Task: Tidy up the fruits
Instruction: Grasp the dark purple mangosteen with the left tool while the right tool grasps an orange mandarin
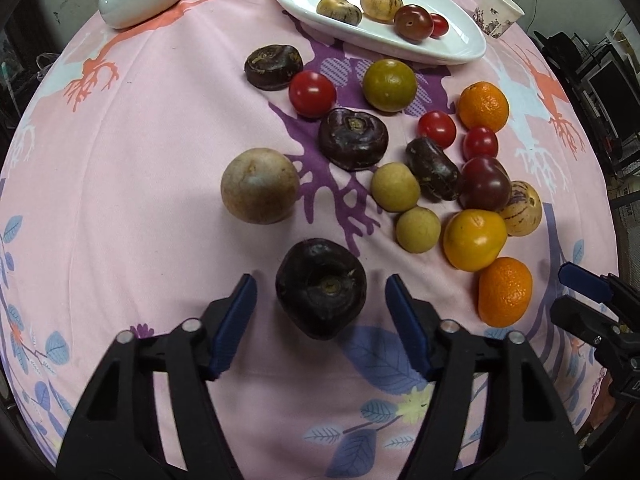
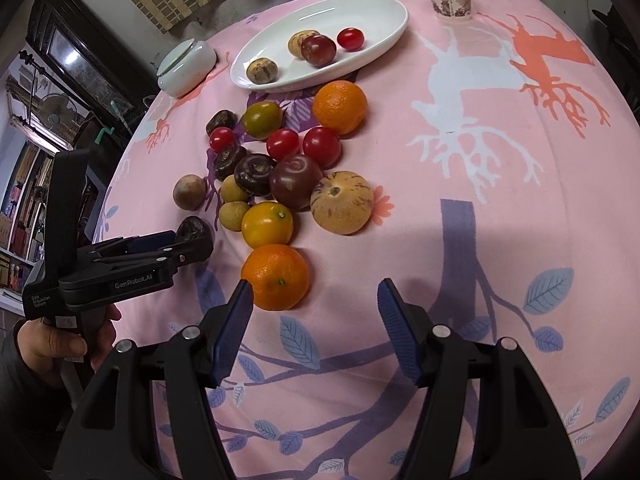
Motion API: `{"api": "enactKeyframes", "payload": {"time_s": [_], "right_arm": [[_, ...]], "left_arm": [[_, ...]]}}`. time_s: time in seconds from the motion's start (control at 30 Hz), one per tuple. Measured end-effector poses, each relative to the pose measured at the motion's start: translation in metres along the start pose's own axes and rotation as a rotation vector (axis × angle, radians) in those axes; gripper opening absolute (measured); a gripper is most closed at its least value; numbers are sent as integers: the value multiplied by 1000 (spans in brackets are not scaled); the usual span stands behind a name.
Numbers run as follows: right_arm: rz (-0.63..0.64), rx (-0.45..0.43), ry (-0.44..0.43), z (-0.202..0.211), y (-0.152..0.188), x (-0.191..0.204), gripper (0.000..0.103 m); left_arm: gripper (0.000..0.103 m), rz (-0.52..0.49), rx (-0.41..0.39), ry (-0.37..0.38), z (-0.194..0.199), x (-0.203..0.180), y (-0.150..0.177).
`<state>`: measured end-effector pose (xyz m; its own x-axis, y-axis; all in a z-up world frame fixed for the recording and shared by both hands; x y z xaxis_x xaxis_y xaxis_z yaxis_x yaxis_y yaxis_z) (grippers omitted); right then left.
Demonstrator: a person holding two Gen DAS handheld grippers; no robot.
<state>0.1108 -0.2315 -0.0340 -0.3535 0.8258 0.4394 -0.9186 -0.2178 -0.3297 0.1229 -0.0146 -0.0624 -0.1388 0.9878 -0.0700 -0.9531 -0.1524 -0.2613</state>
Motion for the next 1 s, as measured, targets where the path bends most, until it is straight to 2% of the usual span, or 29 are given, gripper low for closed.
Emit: {"api": "enactKeyframes", "payload": {"time_s": [0.03,0.13,0.4,1.0], "right_arm": [[3,3,-1,-1,0,1,65],[15,11,-1,-4,-2,4,65],[52,47,-5,-13,1,13,65],[216,82,121,-54,-3,43,65]], "left_arm": [[46,-3,6,0,-2,-1,0],[46,-21,-12,-15,-1,-2,3],[46,14,5,33,0,-1,3],[47,11,6,40,1,1,7]]}}
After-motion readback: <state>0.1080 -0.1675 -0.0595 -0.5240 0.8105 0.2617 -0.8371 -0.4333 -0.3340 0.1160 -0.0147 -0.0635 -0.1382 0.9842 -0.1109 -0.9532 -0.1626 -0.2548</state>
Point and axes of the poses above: each gripper's, at about its wrist camera, not at the fingertips, and z roughly against the way its jaws point, x to its left, y to its underside, the point moved 1 cm from there along -z, roughly the way its jaws point, and after that the axes turned 3 degrees about -y, right-handed, at the moved point
